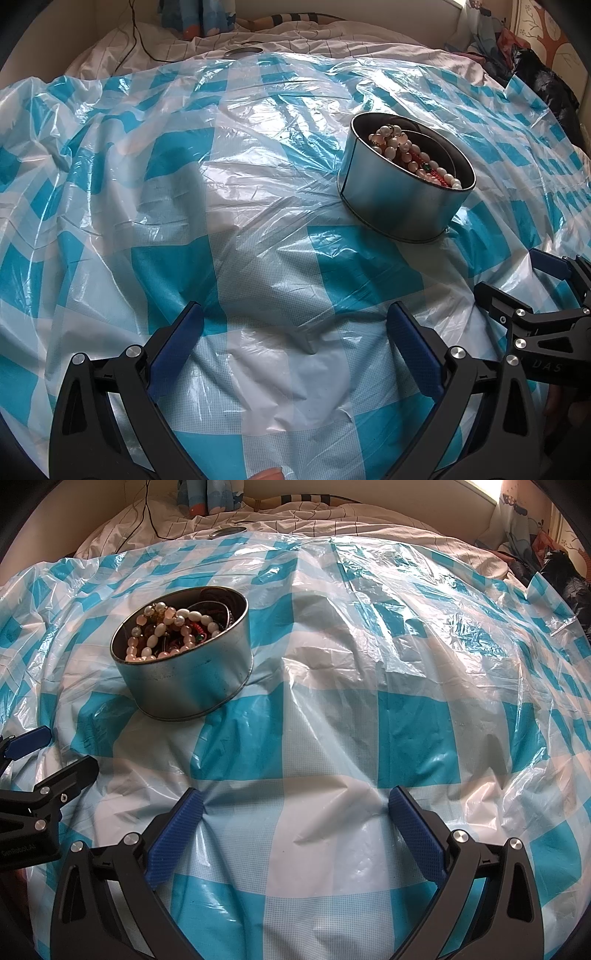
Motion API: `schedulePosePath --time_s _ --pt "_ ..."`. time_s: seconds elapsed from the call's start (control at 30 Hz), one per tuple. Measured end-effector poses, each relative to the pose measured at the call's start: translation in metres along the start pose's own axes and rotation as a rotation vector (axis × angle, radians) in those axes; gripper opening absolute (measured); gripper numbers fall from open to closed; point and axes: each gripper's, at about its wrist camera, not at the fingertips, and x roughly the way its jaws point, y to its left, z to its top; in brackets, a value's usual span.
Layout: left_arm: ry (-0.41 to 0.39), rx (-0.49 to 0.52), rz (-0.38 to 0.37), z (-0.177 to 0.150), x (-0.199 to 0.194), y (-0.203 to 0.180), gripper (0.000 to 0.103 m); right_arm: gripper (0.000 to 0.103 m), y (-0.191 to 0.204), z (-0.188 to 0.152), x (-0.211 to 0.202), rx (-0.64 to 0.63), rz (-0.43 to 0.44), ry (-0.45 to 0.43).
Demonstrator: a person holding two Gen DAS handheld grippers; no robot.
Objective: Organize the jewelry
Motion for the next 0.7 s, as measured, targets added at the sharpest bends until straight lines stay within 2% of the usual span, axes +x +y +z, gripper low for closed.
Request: schedulePosePath --time_s 0.7 --pt "0.016 -0.005 -0.008 0.0023 0.003 0.0002 0.096 0.096 -0.0062 0.0001 0.0003 0.015 0.02 0.005"
